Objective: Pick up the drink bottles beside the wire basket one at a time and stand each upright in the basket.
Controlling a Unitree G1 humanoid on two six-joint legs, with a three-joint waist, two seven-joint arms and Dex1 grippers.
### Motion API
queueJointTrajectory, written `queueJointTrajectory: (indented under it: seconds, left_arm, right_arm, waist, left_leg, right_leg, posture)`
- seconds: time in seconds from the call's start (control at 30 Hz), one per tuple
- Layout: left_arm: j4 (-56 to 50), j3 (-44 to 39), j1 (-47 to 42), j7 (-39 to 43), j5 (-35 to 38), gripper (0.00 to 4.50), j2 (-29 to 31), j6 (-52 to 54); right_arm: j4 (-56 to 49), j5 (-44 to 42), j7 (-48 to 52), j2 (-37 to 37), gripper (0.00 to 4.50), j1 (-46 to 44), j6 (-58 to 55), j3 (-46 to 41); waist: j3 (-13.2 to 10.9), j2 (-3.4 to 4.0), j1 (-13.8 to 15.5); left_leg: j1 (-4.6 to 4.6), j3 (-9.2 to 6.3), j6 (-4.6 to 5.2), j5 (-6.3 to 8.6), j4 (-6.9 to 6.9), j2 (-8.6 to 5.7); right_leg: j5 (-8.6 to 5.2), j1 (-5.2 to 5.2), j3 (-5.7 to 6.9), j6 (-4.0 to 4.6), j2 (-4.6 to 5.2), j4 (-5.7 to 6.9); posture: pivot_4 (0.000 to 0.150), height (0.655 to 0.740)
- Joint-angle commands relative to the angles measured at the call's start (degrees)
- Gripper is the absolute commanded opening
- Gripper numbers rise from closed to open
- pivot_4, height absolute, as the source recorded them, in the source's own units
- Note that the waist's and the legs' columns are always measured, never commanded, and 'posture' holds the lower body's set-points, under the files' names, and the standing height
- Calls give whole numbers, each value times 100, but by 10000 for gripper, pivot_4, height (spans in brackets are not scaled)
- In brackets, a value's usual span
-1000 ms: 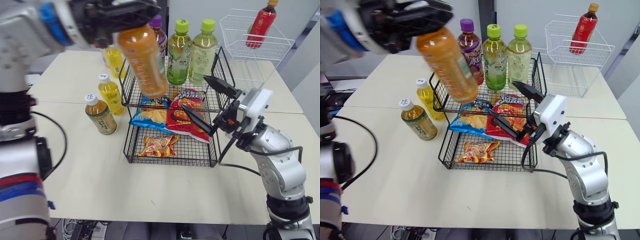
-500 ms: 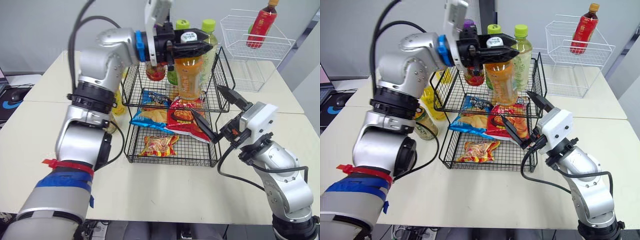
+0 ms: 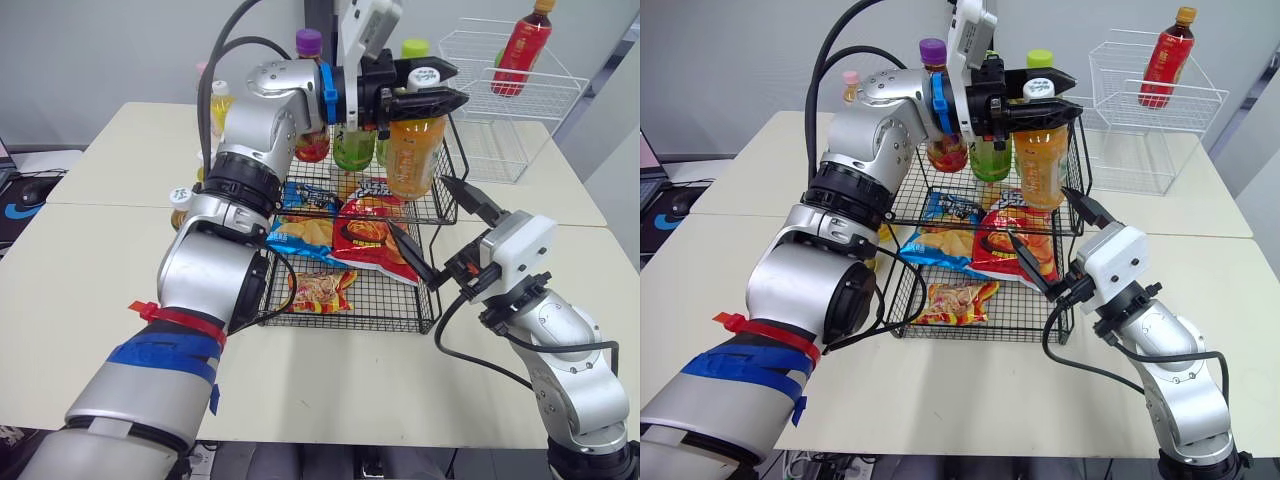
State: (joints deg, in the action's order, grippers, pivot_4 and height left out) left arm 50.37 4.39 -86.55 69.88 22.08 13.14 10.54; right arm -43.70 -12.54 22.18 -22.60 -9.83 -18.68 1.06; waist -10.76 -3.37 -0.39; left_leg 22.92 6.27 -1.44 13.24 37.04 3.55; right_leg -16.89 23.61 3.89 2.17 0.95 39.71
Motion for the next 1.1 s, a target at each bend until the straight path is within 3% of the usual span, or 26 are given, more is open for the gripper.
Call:
queueJointTrajectory:
  seconds: [0.03, 0.13, 0.3, 0.43, 0.67, 0.93, 1.1]
  left_arm:
    - [-97, -256, -273, 88, 13, 36000, 14, 4]
    - [-257, -348, -270, 139, 44, 44829, 47, 148]
    - [-958, -465, -82, 154, 163, 44829, 215, 588]
    - [-2118, -667, 309, -18, 475, 44829, 578, 1367]
    - [-4297, -1470, 1378, -1176, 1226, 44829, 1454, 2993]
    - [-6393, -2786, 3156, -2601, 1800, 44829, 2649, 4179]
    - [-7664, -4152, 4782, -3298, 2337, 44829, 3103, 4904]
  right_arm:
    - [-247, -33, -44, -8, 45000, -44, 47, -110]
    - [-230, -62, -19, -6, 45000, -62, 59, -103]
    - [-136, -146, 95, -39, 45000, -146, 75, -102]
    - [-57, -302, 268, -88, 45000, -241, 63, -105]
    - [313, -763, 860, -273, 45000, -637, 47, 25]
    - [1208, -1453, 1883, -263, 45000, -1555, 61, 218]
    - [1839, -1689, 2517, -138, 45000, -2139, 113, 445]
  waist:
    - [0, 0, 0]
    - [0, 0, 0]
    - [0, 0, -5]
    - [2, 4, -58]
    - [3, 6, -144]
    - [5, 8, -128]
    - [6, 5, -125]
  left_leg:
    - [0, 0, 0, 0, 0, 0]
    - [1, 1, 0, 0, 3, 0]
    - [0, 0, -1, 0, 4, 0]
    - [-6, 1, -2, -1, 4, 0]
    - [-21, -4, -16, -11, 7, 4]
    - [-33, -4, -17, -13, 4, 6]
    - [-31, -2, -17, -12, 5, 4]
  right_leg:
    - [0, 0, 0, 0, 0, 1]
    - [0, 0, -1, 0, 0, 1]
    - [0, 0, -1, 0, 0, 5]
    - [0, -1, -6, 0, 0, 11]
    - [1, -9, -8, 1, -1, 31]
    - [1, -18, -9, 3, -1, 33]
    - [5, -22, -10, 9, 4, 27]
  posture:
    - [1500, 7400]
    - [1500, 7400]
    - [1500, 7400]
    - [1500, 7400]
    - [1500, 7400]
    - [1500, 7400]
    - [1500, 7400]
